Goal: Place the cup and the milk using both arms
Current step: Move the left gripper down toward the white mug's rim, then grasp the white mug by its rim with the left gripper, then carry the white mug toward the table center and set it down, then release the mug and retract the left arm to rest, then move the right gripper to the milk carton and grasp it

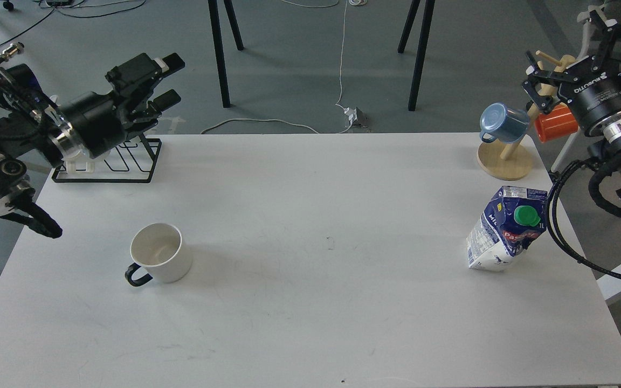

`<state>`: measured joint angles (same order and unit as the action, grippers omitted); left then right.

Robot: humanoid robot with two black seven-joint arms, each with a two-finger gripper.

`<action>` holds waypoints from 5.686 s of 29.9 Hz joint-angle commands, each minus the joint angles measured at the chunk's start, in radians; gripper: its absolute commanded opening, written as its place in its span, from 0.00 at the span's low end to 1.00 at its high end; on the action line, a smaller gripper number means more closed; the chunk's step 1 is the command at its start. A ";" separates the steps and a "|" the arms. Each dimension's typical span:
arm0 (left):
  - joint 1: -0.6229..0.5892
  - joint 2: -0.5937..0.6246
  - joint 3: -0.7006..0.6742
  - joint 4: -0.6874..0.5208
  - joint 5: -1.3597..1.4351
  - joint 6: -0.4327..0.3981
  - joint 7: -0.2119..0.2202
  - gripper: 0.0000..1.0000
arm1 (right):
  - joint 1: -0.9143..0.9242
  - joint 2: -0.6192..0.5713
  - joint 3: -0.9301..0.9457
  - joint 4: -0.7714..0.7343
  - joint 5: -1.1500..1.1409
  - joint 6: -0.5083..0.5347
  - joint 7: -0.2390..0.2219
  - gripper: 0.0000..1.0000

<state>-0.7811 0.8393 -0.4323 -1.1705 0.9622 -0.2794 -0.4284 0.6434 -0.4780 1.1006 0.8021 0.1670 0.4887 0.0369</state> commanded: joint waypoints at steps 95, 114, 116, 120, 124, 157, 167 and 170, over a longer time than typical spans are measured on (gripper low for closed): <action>-0.084 -0.608 0.061 0.163 1.140 -0.185 0.146 0.39 | 0.049 0.067 0.104 0.131 -0.006 0.000 0.008 0.99; -0.061 -0.405 -0.514 0.282 -0.318 -0.103 0.164 0.99 | -0.595 -0.005 0.369 0.411 0.008 0.000 0.001 0.99; -0.056 -0.405 -0.516 0.353 -0.492 -0.093 0.189 0.99 | -0.655 -0.002 0.367 0.413 0.023 0.000 0.001 0.99; -0.046 -0.402 -0.516 0.463 -0.770 -0.095 0.203 0.99 | -0.737 0.012 0.363 0.416 0.034 0.000 0.004 0.99; -0.032 -0.401 -0.516 0.551 -0.943 -0.109 0.203 0.99 | -0.806 0.062 0.358 0.424 0.040 0.000 0.006 0.99; 0.020 -0.428 -0.511 0.609 -1.016 -0.132 0.192 0.99 | -0.933 0.300 0.263 0.440 0.039 0.000 0.011 0.97; 0.022 -0.420 -0.508 0.609 -1.016 -0.136 0.192 0.99 | -0.872 0.312 0.266 0.437 0.039 0.000 0.011 0.97; 0.022 -0.420 -0.510 0.609 -1.014 -0.136 0.192 0.99 | -0.852 0.312 0.266 0.434 0.037 0.000 0.011 0.94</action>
<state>-0.7593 0.4185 -0.9415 -0.5614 -0.0534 -0.4152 -0.2363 -0.2258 -0.1672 1.3665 1.2392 0.2056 0.4887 0.0476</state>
